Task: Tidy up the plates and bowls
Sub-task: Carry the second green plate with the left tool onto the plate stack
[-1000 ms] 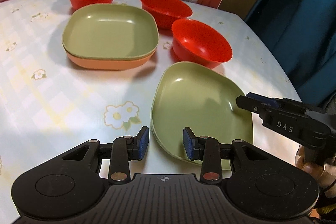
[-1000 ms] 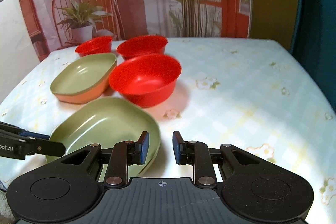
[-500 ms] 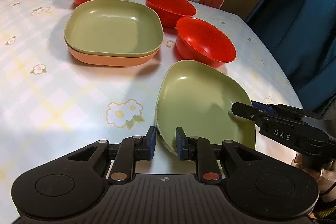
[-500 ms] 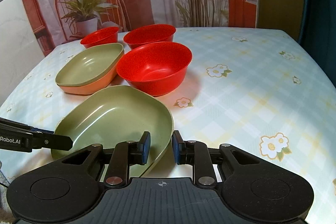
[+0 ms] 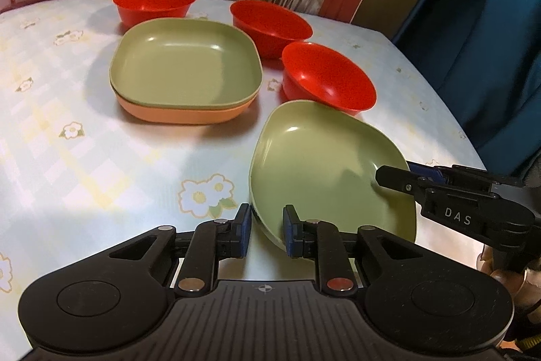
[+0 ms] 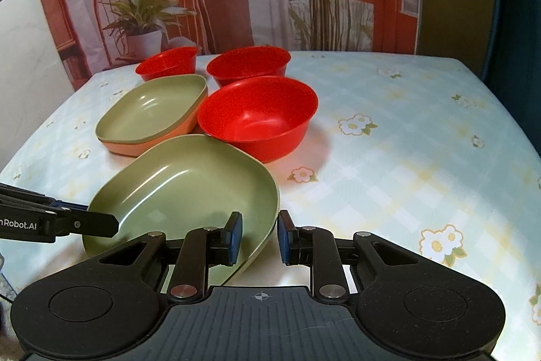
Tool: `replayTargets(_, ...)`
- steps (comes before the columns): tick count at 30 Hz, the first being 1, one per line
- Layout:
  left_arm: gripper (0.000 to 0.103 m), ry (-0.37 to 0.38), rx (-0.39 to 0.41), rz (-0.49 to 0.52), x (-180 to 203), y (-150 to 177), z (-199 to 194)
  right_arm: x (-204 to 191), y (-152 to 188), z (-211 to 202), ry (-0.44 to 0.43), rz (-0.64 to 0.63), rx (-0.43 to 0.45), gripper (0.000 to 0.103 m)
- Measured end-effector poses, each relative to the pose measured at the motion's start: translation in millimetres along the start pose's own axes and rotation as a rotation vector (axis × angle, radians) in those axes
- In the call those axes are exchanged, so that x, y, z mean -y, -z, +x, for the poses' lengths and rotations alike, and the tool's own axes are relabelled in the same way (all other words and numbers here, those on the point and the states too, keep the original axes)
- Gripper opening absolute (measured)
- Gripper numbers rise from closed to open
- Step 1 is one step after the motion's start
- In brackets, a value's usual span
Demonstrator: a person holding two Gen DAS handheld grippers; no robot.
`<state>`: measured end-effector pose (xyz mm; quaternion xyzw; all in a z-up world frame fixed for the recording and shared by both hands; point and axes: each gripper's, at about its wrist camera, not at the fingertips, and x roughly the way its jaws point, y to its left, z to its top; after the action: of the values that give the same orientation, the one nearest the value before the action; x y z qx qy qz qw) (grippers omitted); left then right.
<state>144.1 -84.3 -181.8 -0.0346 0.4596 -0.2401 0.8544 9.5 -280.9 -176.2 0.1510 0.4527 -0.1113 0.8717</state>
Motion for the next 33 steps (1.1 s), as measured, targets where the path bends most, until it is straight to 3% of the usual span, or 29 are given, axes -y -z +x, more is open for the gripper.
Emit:
replayTargets(17, 0.021, 0.006, 0.108, -0.014, -6.4, 3.0, -21.7, -18.3, -22.4, -17.1, 0.004, -0.048, 0.044, 0.021)
replayTargets(33, 0.021, 0.002, 0.13, -0.04, -13.2, 4.7, -24.3, -25.6, -31.6, -7.0, -0.005, -0.064, 0.037, 0.021)
